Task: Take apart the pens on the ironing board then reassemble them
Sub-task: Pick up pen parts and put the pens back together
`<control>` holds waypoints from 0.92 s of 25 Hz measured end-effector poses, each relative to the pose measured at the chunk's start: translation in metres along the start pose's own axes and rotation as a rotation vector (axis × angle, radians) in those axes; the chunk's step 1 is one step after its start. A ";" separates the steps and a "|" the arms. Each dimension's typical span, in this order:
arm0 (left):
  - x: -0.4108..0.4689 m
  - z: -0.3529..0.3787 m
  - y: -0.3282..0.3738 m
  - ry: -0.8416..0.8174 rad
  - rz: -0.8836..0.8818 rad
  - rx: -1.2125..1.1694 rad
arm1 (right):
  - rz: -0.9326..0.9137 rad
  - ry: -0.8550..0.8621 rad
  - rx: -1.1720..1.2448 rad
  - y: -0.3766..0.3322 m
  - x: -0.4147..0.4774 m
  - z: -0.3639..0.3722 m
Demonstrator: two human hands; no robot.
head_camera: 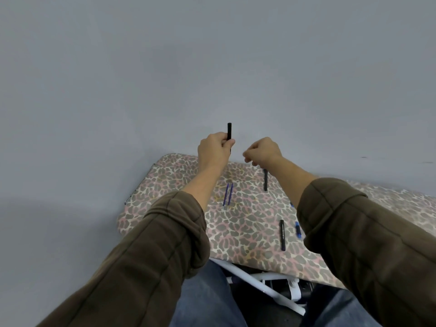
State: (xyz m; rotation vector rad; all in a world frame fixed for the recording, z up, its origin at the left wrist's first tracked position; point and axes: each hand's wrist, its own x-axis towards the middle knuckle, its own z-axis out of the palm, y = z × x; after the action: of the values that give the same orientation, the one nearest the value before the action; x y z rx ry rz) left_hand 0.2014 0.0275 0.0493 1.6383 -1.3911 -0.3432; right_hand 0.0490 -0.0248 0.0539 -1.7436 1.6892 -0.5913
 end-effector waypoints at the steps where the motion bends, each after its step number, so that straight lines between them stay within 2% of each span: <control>1: 0.001 -0.001 -0.003 0.006 0.011 0.005 | 0.024 -0.029 -0.045 0.003 0.003 0.009; 11: 0.010 0.005 -0.035 0.014 0.026 -0.019 | 0.139 -0.215 -0.450 0.023 0.014 0.080; 23: 0.013 0.018 -0.053 -0.027 -0.024 -0.035 | 0.205 -0.229 -0.395 0.030 0.014 0.107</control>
State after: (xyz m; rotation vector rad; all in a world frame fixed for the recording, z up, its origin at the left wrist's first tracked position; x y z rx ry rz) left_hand 0.2257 0.0039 0.0025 1.6282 -1.3790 -0.4030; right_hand 0.1044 -0.0239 -0.0438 -1.7868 1.8750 0.0402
